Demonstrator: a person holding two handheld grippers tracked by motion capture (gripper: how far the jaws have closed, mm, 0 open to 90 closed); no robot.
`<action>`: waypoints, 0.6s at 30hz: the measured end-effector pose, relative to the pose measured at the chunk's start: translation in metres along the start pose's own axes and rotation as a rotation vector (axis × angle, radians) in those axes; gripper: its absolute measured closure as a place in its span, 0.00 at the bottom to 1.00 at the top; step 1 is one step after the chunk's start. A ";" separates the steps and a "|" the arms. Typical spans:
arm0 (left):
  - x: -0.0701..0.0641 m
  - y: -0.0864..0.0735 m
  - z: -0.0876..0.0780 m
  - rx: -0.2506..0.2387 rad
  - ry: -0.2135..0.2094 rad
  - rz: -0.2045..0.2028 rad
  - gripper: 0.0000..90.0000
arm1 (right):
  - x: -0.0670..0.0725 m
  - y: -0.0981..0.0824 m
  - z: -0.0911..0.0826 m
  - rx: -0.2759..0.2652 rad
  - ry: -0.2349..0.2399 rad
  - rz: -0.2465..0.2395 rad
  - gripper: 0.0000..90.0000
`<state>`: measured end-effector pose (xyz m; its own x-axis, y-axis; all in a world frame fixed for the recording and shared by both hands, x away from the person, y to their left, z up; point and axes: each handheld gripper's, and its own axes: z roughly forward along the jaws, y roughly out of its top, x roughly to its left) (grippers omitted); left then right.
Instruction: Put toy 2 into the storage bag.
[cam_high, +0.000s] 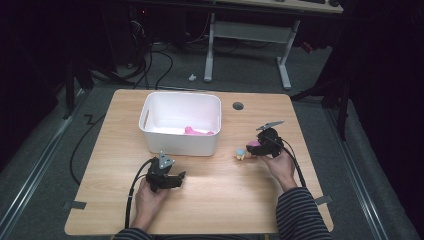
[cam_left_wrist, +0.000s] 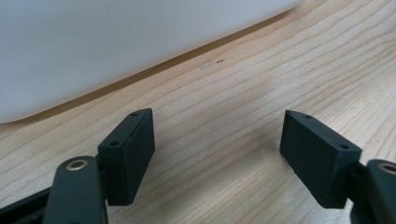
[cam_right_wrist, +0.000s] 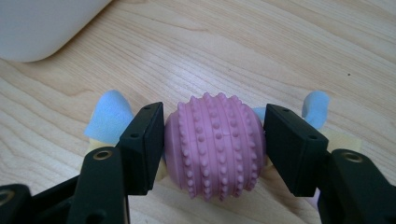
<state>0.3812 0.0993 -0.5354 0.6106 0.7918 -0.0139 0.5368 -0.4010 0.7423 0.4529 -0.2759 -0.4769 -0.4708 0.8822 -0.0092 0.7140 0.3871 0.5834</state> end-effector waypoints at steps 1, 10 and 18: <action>0.000 0.000 0.000 0.000 0.000 0.000 0.30 | 0.000 -0.001 -0.001 -0.004 0.006 0.003 0.45; 0.000 0.000 0.000 0.004 0.013 -0.007 0.27 | 0.004 0.001 -0.016 -0.067 0.042 -0.010 0.45; 0.000 0.000 0.001 0.008 0.014 -0.008 0.24 | 0.006 0.001 -0.034 -0.119 0.045 -0.013 0.45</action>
<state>0.3815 0.0986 -0.5357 0.5983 0.8012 -0.0103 0.5464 -0.3985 0.7366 0.4331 -0.2797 -0.4488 -0.5047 0.8631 0.0175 0.6420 0.3617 0.6760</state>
